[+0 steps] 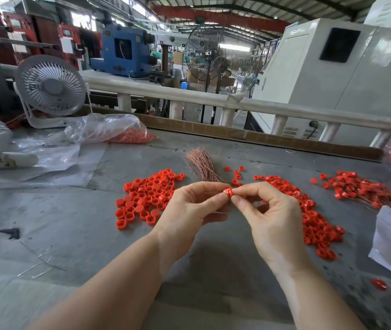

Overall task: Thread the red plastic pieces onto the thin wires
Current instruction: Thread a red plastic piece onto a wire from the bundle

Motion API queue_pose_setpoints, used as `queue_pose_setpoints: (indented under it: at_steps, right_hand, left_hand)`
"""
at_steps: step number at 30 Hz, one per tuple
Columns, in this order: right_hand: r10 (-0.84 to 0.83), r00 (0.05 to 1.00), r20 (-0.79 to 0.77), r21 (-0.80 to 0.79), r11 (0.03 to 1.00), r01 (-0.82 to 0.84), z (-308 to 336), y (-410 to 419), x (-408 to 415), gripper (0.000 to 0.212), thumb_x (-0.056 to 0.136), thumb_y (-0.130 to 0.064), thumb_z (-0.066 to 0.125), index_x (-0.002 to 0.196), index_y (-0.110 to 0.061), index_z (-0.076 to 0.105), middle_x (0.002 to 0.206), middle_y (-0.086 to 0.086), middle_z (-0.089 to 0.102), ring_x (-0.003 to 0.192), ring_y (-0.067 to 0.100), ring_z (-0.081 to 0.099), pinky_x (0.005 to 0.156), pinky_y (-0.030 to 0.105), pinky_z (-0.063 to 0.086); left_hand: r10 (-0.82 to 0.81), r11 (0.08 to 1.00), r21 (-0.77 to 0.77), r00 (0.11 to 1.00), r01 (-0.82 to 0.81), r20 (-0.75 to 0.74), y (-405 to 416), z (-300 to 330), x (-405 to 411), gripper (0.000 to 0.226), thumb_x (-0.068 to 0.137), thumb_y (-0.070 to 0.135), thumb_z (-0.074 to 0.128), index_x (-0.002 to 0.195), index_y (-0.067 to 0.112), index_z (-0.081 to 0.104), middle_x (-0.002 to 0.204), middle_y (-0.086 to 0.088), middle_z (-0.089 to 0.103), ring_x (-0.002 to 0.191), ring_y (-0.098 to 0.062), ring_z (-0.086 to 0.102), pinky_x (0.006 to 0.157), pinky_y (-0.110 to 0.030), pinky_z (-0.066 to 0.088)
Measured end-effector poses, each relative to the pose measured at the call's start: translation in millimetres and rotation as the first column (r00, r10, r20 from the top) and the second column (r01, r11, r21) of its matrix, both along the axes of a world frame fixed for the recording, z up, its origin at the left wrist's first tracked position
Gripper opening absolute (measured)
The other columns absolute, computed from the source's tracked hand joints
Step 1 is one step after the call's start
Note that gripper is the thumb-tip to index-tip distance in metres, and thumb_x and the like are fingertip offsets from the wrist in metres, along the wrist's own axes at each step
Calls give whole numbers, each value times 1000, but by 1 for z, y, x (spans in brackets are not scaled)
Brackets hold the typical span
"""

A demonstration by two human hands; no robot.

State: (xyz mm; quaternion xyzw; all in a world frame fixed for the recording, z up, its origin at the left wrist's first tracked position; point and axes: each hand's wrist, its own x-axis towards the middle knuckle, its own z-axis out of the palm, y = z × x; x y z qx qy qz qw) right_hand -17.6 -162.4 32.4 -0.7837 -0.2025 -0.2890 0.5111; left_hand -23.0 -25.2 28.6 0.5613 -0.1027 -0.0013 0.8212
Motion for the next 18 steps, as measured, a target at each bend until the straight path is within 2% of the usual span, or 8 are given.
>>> queue_pose_setpoints:
  at_steps: [4,18]
  right_hand:
    - [-4,1000,11,-4,1000,4,0,0,0,21,74,-2,74,75,-22,70,73,-11,67,71,0,60,64,6,39]
    - [21,1000,12,-10,1000,-21,1,0,-1,24,72,3,74,74,-21,70,76,-11,68,76,0,62,66,6,40]
  left_hand:
    - [4,1000,0,1000,-4,-8,1,0,0,17,78,6,63,78,17,75,75,-3,72,65,-9,66,58,-19,53]
    - [13,1000,18,1000,-12,-12,2,1,-1,21,82,0,61,78,15,75,74,-4,71,63,-9,65,59,-20,54]
